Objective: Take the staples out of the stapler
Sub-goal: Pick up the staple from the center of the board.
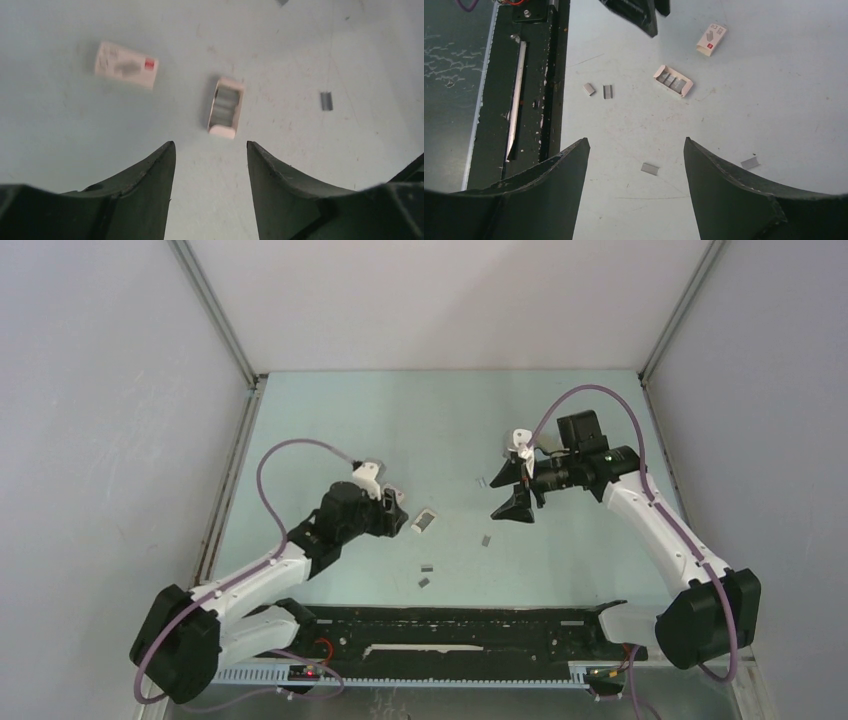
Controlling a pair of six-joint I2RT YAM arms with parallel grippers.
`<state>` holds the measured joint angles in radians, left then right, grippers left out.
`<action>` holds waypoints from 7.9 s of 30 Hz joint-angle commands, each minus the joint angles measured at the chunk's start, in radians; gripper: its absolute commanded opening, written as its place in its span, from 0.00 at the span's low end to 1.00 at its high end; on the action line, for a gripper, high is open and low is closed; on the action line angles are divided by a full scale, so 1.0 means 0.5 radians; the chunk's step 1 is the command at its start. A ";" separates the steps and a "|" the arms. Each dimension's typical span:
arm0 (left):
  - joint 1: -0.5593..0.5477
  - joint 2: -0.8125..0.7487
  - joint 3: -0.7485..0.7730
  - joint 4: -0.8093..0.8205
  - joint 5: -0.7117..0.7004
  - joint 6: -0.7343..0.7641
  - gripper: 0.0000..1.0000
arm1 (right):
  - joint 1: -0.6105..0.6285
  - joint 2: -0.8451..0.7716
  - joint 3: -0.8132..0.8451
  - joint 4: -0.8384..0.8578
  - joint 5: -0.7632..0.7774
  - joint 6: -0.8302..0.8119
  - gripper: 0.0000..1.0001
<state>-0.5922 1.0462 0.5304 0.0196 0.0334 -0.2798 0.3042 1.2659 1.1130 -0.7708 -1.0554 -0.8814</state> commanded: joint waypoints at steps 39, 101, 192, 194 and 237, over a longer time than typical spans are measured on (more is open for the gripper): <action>0.077 -1.112 -0.777 0.460 -0.968 -0.234 1.00 | 0.753 0.363 -0.100 0.571 0.726 0.594 0.71; 0.080 -1.353 -1.042 0.568 -1.350 -0.337 1.00 | 1.277 1.036 0.544 -0.112 1.043 0.426 0.59; 0.089 -1.334 -1.042 0.586 -1.322 -0.330 1.00 | 1.755 1.334 0.569 0.044 1.480 -0.195 0.57; 0.089 -1.334 -1.042 0.585 -1.322 -0.328 1.00 | 1.757 1.353 0.583 0.051 1.487 -0.180 0.56; 0.089 -1.340 -1.046 0.584 -1.322 -0.330 1.00 | 1.758 1.466 0.640 -0.041 1.448 -0.167 0.41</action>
<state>-0.5537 0.3786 0.0219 0.2825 -0.6178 -0.4438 1.1778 1.9900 1.3998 -0.7761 -0.3202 -0.9771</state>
